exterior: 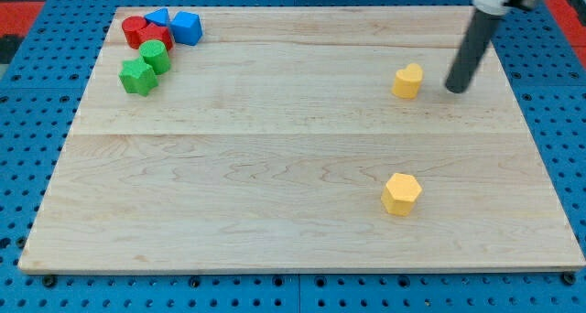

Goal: Push the yellow heart towards the group of blocks

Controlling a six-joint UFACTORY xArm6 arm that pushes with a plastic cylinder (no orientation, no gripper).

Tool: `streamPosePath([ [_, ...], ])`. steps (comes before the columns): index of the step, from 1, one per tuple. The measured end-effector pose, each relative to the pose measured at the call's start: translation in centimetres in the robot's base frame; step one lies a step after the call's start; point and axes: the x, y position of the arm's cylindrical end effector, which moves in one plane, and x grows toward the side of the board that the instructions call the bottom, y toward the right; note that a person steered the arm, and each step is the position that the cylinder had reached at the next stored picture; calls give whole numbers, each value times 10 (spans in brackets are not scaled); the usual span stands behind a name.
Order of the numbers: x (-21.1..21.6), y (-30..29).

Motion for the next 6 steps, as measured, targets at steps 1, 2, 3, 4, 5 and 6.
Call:
streamPosePath([
  [1,-23,-116],
  [2,-26,-238],
  [3,-19,-154],
  [4,9,-158],
  [5,26,-239],
  [6,11,-319],
])
